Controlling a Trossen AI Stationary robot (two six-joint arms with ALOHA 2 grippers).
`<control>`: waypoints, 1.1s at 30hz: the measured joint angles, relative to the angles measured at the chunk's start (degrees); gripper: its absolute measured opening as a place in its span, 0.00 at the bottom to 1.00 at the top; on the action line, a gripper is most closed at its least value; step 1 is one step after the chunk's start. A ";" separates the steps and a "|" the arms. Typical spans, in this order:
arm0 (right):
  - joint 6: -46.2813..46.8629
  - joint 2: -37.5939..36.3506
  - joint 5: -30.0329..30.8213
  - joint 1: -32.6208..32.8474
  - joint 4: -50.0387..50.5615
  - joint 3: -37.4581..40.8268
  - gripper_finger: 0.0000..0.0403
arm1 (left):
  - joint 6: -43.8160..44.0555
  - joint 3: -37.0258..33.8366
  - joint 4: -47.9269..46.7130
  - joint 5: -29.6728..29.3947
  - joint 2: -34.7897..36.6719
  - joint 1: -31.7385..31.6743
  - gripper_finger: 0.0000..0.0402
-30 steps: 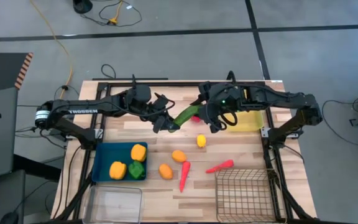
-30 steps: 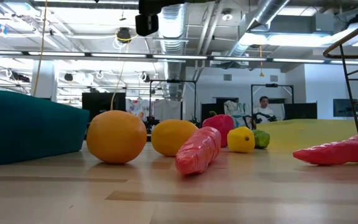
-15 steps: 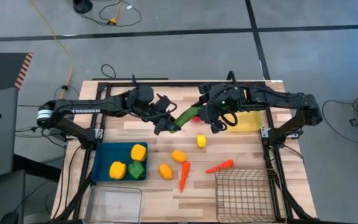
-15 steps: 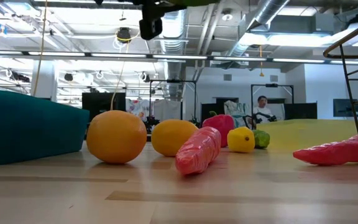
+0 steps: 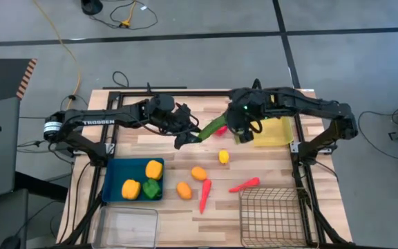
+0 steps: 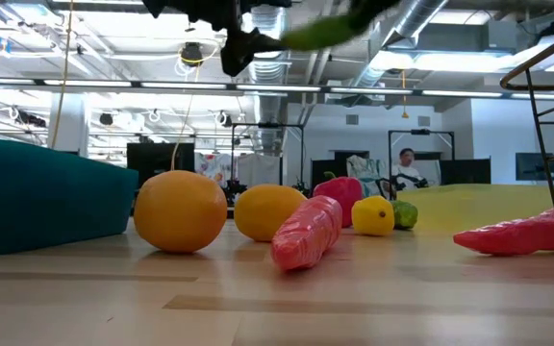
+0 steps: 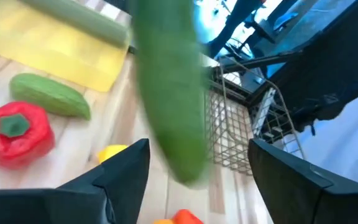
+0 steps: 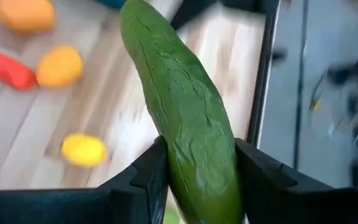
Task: Sort produce into baskets
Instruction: Put the left green cucumber into the yellow bin
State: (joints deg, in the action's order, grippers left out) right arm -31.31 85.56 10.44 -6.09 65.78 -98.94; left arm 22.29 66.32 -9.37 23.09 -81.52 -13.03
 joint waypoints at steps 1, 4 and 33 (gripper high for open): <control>1.13 0.04 0.00 -1.16 1.79 0.00 0.45 | -0.25 0.00 -0.72 -0.02 0.02 -0.35 0.64; 3.75 0.02 0.19 -4.84 6.90 0.00 0.45 | -1.15 0.00 -3.58 -1.13 0.02 -1.19 0.64; 14.95 -0.17 0.20 -42.06 18.29 21.09 0.47 | -10.25 -0.02 -11.34 -7.46 0.04 -1.54 0.64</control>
State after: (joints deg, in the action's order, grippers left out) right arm -16.36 85.38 10.63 -48.14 84.06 -77.84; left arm 12.03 66.30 -20.71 15.63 -81.47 -14.57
